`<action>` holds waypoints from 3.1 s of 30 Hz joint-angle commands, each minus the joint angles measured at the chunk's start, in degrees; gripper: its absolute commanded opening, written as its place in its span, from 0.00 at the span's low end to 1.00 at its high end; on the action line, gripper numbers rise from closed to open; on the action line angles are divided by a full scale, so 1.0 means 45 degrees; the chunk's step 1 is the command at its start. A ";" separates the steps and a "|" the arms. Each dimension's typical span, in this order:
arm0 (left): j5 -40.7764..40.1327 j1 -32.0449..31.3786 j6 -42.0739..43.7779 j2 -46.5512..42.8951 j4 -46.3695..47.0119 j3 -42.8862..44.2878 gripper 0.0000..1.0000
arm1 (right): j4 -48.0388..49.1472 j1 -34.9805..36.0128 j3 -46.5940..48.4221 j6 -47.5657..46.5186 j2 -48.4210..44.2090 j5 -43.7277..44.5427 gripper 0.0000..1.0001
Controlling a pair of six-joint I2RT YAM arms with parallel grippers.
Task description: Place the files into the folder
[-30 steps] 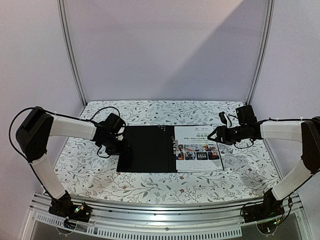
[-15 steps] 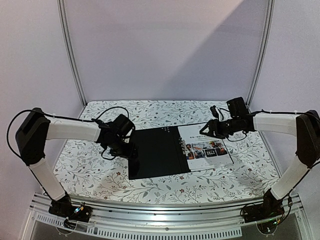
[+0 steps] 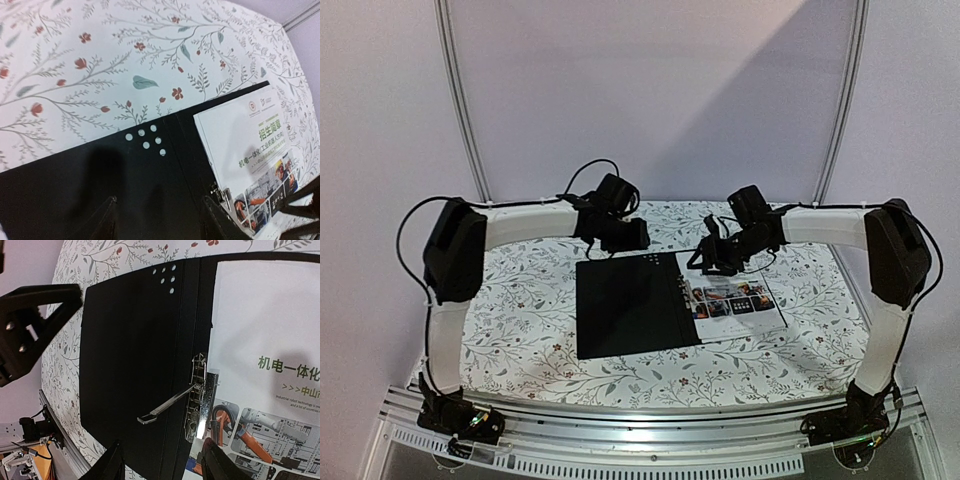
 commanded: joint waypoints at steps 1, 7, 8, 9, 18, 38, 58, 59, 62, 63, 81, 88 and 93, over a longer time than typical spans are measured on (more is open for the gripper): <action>0.1165 -0.0347 -0.1206 0.1756 -0.0540 0.1574 0.54 | -0.0149 0.0180 0.0439 0.0639 0.0538 -0.0233 0.50; 0.2119 -0.0698 -0.2326 0.3065 0.0114 0.2451 0.48 | -0.0074 0.0338 0.0754 0.0696 0.1044 -0.0541 0.50; 0.2373 -0.0750 -0.2515 0.3288 0.0243 0.2582 0.46 | -0.0052 0.0348 0.0769 0.0696 0.1110 -0.0575 0.49; 0.2566 -0.0825 -0.2639 0.3531 0.0311 0.2759 0.44 | -0.0025 0.0346 0.0788 0.0726 0.1163 -0.0614 0.49; 0.2741 -0.1419 -0.3075 0.4608 0.0162 0.3808 0.37 | 0.0136 0.0353 0.0956 0.0867 0.1514 -0.0807 0.43; 0.4087 -0.1098 -0.4791 0.4049 0.2491 0.1441 0.27 | 0.0570 0.0345 0.0852 0.1130 0.1332 -0.0862 0.42; 0.4240 -0.1012 -0.4976 0.4068 0.2882 0.0982 0.23 | 0.0569 0.0350 0.0375 0.1360 0.1168 -0.0890 0.26; 0.4210 -0.1012 -0.4958 0.4068 0.2875 0.0982 0.23 | 0.0568 0.0354 0.0331 0.1360 0.1131 -0.0919 0.25; 0.4196 -0.1007 -0.4936 0.4068 0.2845 0.0963 0.22 | 0.0592 0.0353 0.0165 0.1379 0.1052 -0.0960 0.24; 0.4197 -0.0994 -0.4919 0.4068 0.2865 0.0963 0.22 | 0.0620 0.0354 0.0107 0.1380 0.1032 -0.0940 0.24; 0.3962 -0.1090 -0.4199 0.3535 0.2695 0.1060 0.20 | 0.0787 0.0190 -0.0089 0.1497 0.0492 -0.0601 0.34; 0.4247 -0.1161 -0.4170 0.3598 0.2637 0.1238 0.21 | 0.0704 0.0183 -0.0207 0.1495 0.0420 -0.0525 0.29; 0.4228 -0.1284 -0.4018 0.3619 0.2437 0.1430 0.19 | 0.0704 0.0154 -0.0356 0.1497 0.0302 -0.0482 0.27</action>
